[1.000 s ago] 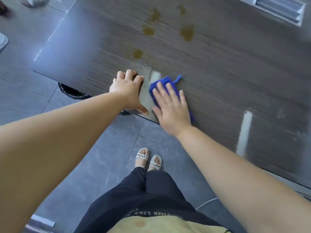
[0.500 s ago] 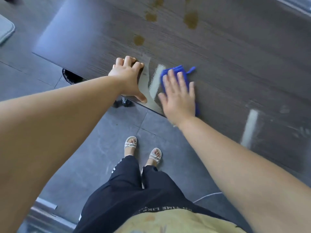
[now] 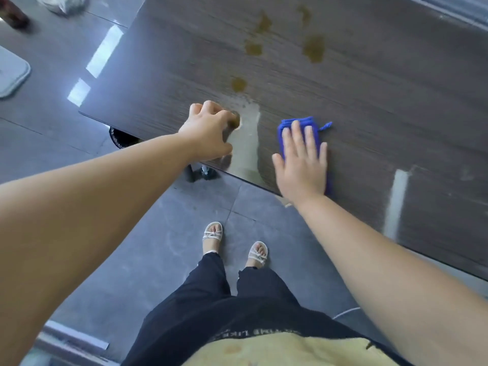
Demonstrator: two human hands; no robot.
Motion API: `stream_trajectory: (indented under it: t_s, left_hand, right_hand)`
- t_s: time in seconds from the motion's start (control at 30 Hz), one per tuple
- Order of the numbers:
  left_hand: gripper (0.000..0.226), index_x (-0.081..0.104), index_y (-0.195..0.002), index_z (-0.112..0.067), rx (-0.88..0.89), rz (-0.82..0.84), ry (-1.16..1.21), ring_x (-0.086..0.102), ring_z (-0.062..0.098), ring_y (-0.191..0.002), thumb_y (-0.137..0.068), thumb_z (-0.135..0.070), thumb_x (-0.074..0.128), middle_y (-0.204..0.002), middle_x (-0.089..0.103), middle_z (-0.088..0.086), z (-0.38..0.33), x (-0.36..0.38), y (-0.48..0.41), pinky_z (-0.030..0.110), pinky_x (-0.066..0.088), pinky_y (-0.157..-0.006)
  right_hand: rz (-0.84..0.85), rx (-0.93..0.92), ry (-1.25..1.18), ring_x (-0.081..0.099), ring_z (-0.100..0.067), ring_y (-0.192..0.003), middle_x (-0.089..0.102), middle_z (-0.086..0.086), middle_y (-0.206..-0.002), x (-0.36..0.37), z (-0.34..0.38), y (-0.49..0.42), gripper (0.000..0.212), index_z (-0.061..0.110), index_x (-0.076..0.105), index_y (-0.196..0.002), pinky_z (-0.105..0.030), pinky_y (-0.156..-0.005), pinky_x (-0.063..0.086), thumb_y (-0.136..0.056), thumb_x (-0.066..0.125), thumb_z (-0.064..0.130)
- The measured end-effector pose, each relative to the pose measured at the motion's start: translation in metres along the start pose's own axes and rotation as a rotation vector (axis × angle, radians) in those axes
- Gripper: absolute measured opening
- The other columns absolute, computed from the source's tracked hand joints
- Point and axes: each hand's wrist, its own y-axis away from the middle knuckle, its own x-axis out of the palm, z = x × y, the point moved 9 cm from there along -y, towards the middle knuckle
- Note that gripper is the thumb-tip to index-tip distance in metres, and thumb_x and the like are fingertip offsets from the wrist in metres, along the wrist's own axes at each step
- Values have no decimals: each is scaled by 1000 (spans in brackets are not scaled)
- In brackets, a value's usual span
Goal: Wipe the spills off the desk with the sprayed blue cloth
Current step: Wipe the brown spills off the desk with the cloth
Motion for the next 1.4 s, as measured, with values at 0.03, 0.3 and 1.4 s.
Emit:
stream_trajectory:
  t_s: [0.03, 0.3, 1.4]
  left_hand:
    - [63, 40, -139, -27, -5, -24, -8, 16, 30, -133, -81, -29, 66, -141, 29, 5, 9, -5, 1, 43, 35, -101]
    - [104, 27, -145, -24, -94, -20, -42, 10, 27, -137, -61, -60, 78, -145, 22, 4, 72, -25, -4, 44, 30, -107]
    - [113, 22, -141, -14, -70, 68, -349, 28, 34, -124, -57, -72, 71, -139, 24, 11, 68, -10, -18, 39, 32, -101]
  right_hand:
    - [20, -74, 1, 25, -27, -142, 28, -4, -154, 4, 25, 1, 60, 16, 35, -145, -55, -111, 18, -93, 27, 43]
    - [67, -311, 33, 28, -26, -140, 32, -3, -152, -2, -5, -2, 54, 18, 38, -143, -59, -109, 26, -94, 30, 38]
    - [102, -398, 111, 24, -25, -141, 31, -3, -152, 2, 33, -53, 54, 21, 31, -145, -56, -111, 20, -98, 24, 45]
